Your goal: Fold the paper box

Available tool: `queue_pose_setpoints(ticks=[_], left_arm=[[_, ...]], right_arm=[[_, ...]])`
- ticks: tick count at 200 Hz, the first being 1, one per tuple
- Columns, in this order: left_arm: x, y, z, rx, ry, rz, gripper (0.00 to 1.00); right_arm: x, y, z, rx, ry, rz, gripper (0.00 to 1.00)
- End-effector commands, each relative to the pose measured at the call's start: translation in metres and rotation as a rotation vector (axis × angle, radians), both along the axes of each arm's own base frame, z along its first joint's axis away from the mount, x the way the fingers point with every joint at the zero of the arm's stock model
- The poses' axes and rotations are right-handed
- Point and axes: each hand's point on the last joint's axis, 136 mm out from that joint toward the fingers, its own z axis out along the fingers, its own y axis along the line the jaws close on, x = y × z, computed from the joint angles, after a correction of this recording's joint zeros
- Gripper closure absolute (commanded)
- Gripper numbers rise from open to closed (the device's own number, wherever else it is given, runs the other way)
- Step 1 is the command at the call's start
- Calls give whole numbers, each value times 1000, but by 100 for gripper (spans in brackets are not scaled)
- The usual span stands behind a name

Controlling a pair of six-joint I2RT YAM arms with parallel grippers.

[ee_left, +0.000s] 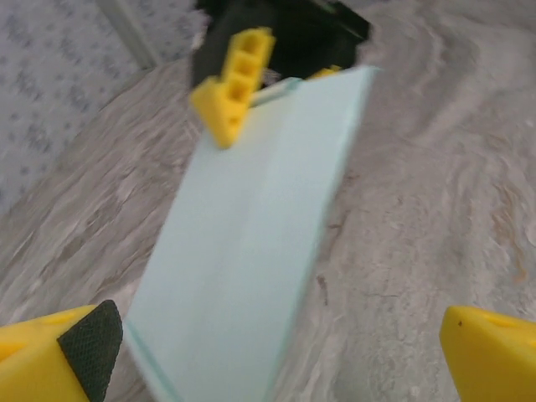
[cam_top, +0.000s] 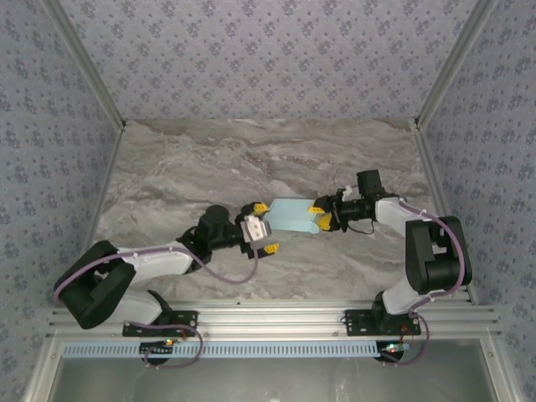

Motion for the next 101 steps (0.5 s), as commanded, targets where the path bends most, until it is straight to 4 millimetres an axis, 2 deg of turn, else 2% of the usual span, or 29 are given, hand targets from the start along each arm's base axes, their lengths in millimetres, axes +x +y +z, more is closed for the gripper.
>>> queue_pose_setpoints(ticks=[1, 35, 57, 71, 101], left_arm=[[21, -10, 10, 47, -257, 70, 1], [39, -25, 3, 152, -409, 118, 7], [54, -33, 9, 136, -452, 161, 14], [52, -40, 9, 110, -445, 133, 17], [50, -46, 5, 100, -400, 113, 29]], right_arm=[[-7, -1, 13, 40, 23, 23, 57], [-11, -1, 16, 47, 28, 24, 57], [-13, -1, 19, 51, 37, 18, 57], [-14, -1, 20, 55, 47, 15, 57], [-16, -1, 24, 58, 45, 12, 56]])
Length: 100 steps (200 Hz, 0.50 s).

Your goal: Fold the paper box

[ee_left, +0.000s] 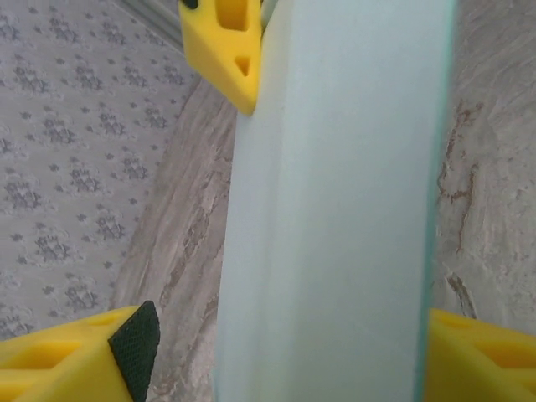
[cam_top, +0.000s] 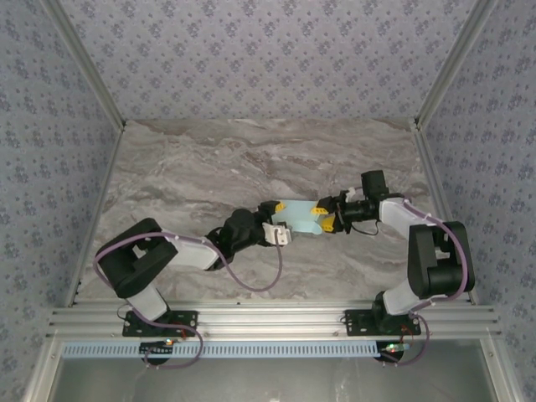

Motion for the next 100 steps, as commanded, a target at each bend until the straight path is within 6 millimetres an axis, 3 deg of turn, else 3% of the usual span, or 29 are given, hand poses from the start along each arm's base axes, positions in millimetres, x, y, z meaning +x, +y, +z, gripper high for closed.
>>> queue_pose_setpoints(ticks=[1, 35, 100], left_arm=[[4, -12, 22, -62, -42, -11, 29], [-2, -16, 7, 28, 45, -50, 43], [1, -6, 13, 16, 54, 3, 47]], right_arm=[[-7, 4, 12, 36, 22, 13, 56], [-10, 7, 9, 43, 38, 5, 56], [-11, 14, 9, 29, 37, 21, 48]])
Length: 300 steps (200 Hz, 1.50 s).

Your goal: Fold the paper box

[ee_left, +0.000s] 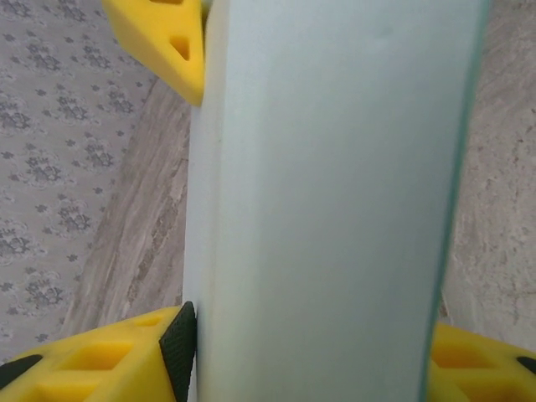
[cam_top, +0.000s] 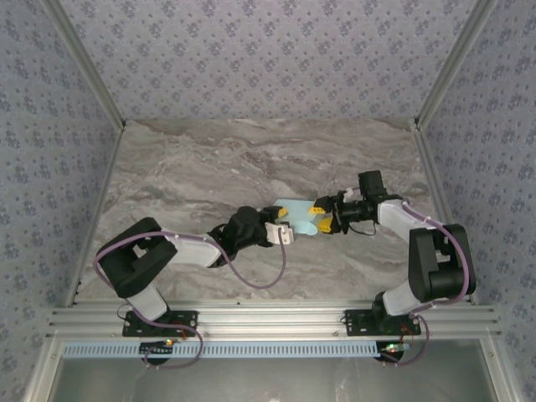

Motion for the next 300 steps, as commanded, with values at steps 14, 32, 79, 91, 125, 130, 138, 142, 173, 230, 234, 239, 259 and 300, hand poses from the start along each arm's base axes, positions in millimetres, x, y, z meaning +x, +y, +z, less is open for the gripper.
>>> queue_pose_setpoints(ticks=[14, 32, 79, 91, 125, 130, 138, 142, 173, 230, 234, 239, 259, 300], left_arm=[[2, -2, 26, -28, -15, 12, 50], [-2, 3, 20, 1, -10, 2, 53], [-8, 12, 16, 71, 26, -6, 60], [-10, 15, 18, 88, 41, -9, 59], [-17, 26, 22, 189, 141, -22, 58], [-19, 28, 24, 206, 161, -25, 59], [-22, 33, 26, 236, 197, -20, 58], [-25, 36, 27, 255, 219, -20, 58], [-51, 56, 30, 362, 399, -29, 58], [-62, 72, 4, 546, 663, 7, 55], [-60, 72, 1, 550, 676, 16, 56], [-55, 72, -1, 551, 694, 31, 55], [-44, 69, -8, 549, 741, 48, 55], [-36, 55, -12, 543, 764, 41, 50]], right_arm=[[-8, 5, 4, 14, 23, 26, 47], [-9, 4, 0, 10, 28, 26, 46], [-12, 2, -8, -30, 32, 46, 35], [-13, 1, -9, -45, 14, 63, 28], [-19, 4, -1, -65, -63, 141, 19], [-20, 3, 1, -78, -81, 150, 18], [-20, 0, 4, -100, -105, 163, 17], [-20, -1, 5, -112, -120, 167, 17], [-12, -18, 6, -221, -205, 156, 15], [14, -21, 12, -267, -366, 147, 15], [14, -22, 11, -274, -376, 150, 15], [14, -22, 12, -276, -392, 158, 15], [12, -18, 14, -268, -457, 189, 15], [4, -17, 20, -317, -586, 237, 15]])
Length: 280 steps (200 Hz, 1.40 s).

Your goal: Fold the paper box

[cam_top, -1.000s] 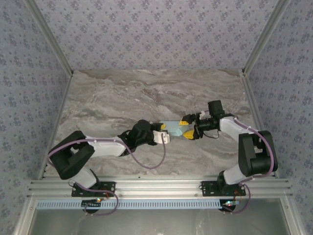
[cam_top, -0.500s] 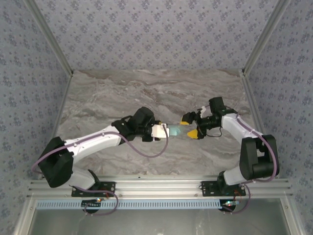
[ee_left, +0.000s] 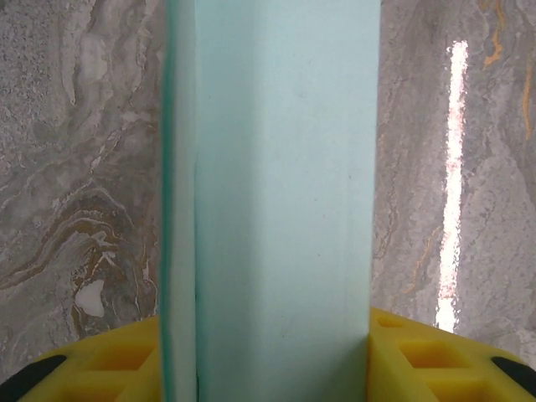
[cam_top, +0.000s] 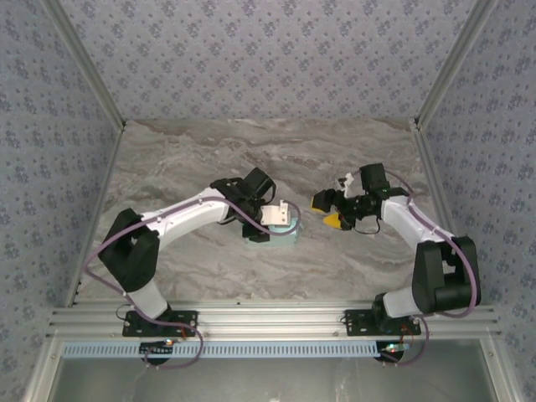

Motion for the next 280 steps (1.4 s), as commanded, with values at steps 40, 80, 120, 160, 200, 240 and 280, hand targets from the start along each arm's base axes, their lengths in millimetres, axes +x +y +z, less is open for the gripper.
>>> queue_pose_setpoints(ticks=[40, 80, 120, 160, 200, 240, 280], left_arm=[[-9, -3, 4, -24, 84, 15, 33], [-5, -6, 28, -114, 76, 26, 17], [4, -10, 73, -260, 6, 60, 1], [0, -2, 114, -413, -50, 97, 1], [45, 28, 148, -497, -81, 578, 1], [25, 42, 137, -567, 138, 712, 1], [1, 53, 126, -694, -137, 432, 1]], right_arm=[[-5, -3, 5, -104, -175, 49, 16], [-9, 10, 1, -171, -256, 121, 17], [6, 7, 4, -303, -444, 59, 16], [3, 9, 37, -351, -725, 128, 15], [9, 3, 57, -404, -625, 118, 20], [-9, 24, 54, -337, -596, 231, 21], [-40, 51, 54, -432, -1075, 606, 14]])
